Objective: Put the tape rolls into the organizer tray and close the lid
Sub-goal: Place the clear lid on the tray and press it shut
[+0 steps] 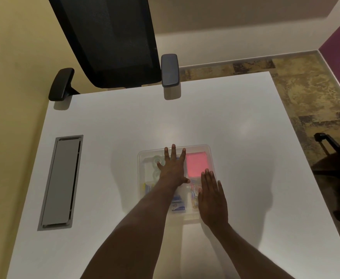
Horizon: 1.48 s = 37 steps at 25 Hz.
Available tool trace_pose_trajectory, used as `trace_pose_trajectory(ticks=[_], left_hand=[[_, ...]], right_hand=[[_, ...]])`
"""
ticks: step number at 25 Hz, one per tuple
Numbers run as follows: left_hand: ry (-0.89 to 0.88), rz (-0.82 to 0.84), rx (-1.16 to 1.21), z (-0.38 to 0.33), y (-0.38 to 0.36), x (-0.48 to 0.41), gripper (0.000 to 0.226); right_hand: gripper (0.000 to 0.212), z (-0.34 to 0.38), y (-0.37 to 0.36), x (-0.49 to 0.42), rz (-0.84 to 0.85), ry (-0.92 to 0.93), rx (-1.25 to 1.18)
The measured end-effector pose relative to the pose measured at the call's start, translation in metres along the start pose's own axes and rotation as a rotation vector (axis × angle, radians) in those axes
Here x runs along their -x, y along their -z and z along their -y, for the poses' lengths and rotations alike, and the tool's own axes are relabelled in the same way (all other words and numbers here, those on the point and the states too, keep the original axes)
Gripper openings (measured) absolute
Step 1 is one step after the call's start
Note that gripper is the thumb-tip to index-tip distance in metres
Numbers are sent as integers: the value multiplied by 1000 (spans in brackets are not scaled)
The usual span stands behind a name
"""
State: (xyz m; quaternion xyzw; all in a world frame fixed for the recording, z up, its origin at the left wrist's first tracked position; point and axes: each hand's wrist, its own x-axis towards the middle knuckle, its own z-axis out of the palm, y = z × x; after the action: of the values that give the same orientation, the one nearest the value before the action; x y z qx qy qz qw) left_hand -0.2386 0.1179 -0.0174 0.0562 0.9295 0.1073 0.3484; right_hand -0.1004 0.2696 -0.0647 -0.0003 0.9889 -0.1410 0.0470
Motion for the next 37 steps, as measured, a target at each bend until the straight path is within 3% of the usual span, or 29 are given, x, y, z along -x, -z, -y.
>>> trace_pose_trajectory(ticks=[8,14,16,29,37], left_hand=[[-21,-36,18,3,-8,-1,131],[-174,-290,11,47,-54,49,72],[-180,-340,-25,72,-75,70,63],[-170,-512,-37,104,-113,81,65],[-142,-397,4,95,-99,91,62]], right_hand=[[64,-2,-5,1,16,3,41],[65,-3,-5,3,-4,23,65],[66,-3,-6,3,-2,13,40],[63,-3,-13,1,12,-15,34],[59,2,11,-4,103,8,-3]])
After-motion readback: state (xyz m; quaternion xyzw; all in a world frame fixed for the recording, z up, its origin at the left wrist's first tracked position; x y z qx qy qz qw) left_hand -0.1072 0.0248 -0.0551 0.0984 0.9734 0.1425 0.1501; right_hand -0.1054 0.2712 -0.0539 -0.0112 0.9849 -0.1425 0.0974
